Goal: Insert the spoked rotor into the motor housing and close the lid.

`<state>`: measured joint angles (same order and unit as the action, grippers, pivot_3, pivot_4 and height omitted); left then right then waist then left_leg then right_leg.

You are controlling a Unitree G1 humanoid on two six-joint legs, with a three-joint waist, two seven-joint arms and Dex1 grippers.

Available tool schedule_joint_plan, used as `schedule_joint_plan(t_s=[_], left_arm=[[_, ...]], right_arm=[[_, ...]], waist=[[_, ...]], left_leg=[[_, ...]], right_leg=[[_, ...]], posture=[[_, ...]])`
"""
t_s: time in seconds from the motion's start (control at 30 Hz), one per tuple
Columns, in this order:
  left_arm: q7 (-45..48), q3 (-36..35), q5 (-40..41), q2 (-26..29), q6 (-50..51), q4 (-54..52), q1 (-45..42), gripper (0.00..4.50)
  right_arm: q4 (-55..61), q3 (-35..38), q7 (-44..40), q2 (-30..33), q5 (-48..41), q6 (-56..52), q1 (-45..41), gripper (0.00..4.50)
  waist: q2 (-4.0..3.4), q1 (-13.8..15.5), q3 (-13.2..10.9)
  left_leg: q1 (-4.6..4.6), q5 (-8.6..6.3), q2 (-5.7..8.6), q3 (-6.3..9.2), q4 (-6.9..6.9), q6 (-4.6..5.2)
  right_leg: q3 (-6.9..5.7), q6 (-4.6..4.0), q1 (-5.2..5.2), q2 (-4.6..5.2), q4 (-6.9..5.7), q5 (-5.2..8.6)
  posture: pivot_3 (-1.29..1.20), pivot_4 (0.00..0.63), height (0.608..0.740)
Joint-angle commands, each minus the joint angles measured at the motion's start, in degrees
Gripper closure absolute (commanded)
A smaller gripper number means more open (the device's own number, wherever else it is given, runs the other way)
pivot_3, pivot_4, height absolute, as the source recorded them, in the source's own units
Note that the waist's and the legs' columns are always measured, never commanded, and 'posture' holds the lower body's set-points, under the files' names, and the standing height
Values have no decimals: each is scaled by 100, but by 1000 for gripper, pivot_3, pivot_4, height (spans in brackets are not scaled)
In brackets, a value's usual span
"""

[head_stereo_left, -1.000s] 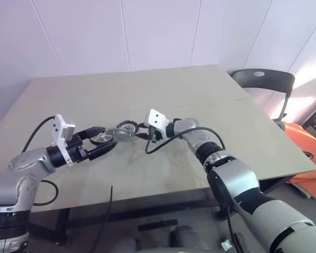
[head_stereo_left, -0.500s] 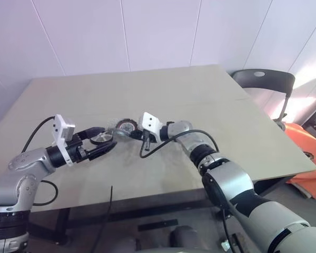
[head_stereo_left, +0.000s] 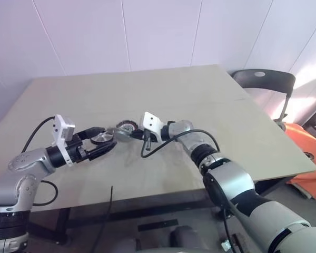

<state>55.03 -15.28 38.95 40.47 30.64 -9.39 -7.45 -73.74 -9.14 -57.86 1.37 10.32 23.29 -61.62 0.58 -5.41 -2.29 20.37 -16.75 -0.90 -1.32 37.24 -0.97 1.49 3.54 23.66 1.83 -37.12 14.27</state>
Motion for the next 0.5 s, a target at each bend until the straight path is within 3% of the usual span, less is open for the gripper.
schedule_joint_plan(t_s=[0.03,0.2,0.5], left_arm=[[27,-56,2,45,-67,-99,-68,18],[40,-35,-13,33,-80,-52,-98,18],[43,59,-55,-23,-130,57,-203,18]], right_arm=[[252,-30,-673,318,-69,130,-159,4480],[280,90,-1443,735,-238,-34,-285,4480],[381,312,-1897,1091,-522,-247,-638,4480]], waist=[[0,5,0],[-1,0,-1],[-1,5,-1]], left_leg=[[2,0,1,0,0,0],[2,0,3,0,-1,1],[1,0,2,0,0,1]], right_leg=[[0,0,0,1,2,0],[0,1,0,2,4,0],[0,1,0,0,2,0]], posture=[[0,0,740],[0,0,740],[0,0,740]])
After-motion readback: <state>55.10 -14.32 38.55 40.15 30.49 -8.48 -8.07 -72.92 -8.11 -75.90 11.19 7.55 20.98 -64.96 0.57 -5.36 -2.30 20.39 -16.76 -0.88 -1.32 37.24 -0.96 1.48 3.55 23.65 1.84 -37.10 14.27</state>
